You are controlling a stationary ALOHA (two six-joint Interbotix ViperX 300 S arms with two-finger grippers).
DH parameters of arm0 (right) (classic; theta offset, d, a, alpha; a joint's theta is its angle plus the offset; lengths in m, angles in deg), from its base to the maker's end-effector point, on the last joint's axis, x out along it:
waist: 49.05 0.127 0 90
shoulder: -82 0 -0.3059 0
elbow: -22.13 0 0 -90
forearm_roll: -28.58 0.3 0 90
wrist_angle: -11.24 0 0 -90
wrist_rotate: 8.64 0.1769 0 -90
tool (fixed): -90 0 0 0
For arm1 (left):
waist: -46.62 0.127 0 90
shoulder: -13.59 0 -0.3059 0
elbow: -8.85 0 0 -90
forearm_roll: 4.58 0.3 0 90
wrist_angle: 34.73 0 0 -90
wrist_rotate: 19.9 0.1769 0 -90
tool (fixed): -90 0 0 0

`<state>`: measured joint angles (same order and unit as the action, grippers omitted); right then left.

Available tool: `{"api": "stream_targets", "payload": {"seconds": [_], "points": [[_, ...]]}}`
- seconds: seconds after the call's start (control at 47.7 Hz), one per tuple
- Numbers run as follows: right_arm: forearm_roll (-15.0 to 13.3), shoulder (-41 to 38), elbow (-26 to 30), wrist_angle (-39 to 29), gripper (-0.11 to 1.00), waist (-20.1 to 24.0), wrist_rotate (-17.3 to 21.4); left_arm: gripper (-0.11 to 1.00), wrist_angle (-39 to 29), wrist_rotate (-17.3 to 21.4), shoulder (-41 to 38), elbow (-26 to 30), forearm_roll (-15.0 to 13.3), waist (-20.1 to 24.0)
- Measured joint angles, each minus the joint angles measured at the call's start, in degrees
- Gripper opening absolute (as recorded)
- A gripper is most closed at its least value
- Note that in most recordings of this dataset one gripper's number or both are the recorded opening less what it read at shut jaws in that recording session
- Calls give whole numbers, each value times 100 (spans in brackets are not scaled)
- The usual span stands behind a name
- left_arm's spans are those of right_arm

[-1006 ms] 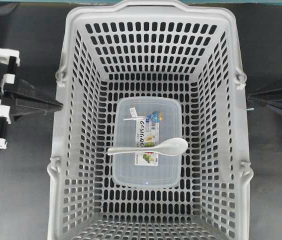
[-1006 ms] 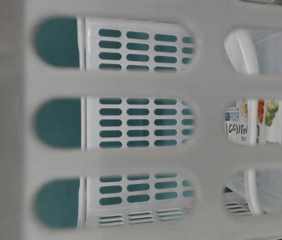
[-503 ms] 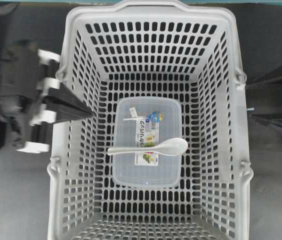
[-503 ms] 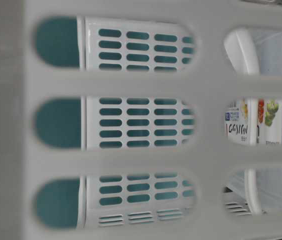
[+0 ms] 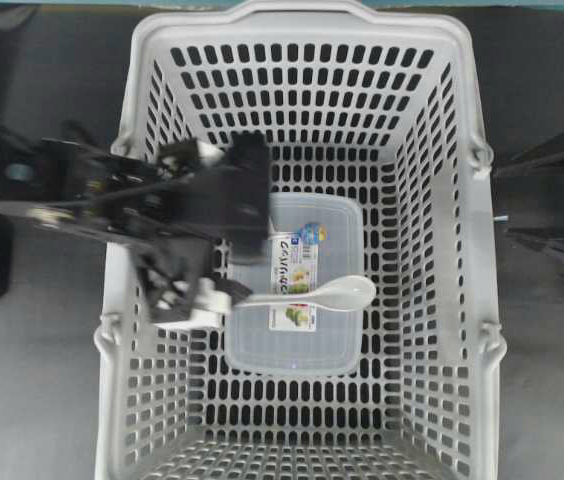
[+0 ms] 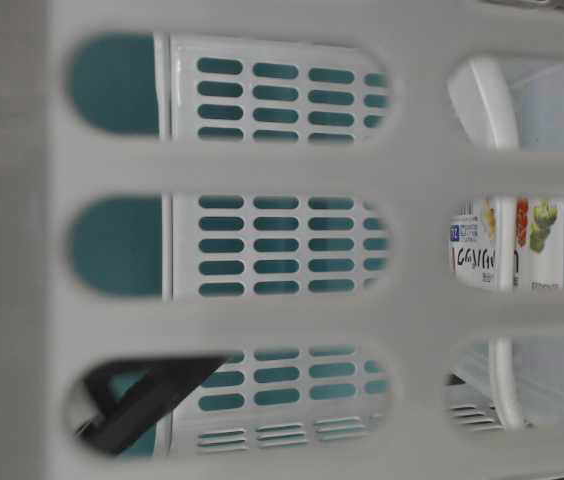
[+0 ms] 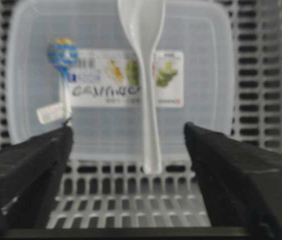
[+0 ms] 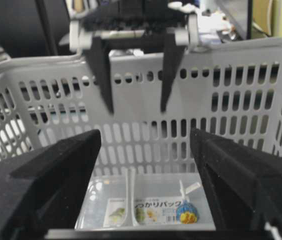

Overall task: Pick up the chinese spoon from the shopping basket with the left arm.
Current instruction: 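Move the left gripper over the basket toward the white spoon handle, then lower the open left gripper around the spoon's neck and close it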

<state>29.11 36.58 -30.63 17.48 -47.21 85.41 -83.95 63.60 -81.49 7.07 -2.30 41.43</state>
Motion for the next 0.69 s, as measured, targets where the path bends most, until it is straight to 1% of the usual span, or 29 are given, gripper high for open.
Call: {"api": "stream_targets", "payload": {"seconds": [0.084, 0.231, 0.398, 0.503, 0.692], "points": [[9, 35, -9, 0, 70, 0, 9, 88, -176, -35, -325, 272, 9, -35], [9, 70, -26, 0, 70, 0, 9, 87, -229, -44, -923, 615, 9, -88], [9, 70, -18, 0, 70, 9, 0, 87, -237, -9, -1415, 694, 9, -97], [9, 79, -26, 0, 69, 9, 0, 87, -176, -18, -1582, 703, 9, -123], [9, 79, -26, 0, 69, 0, 0, 86, 290, -53, -1714, 686, 9, -141]]}}
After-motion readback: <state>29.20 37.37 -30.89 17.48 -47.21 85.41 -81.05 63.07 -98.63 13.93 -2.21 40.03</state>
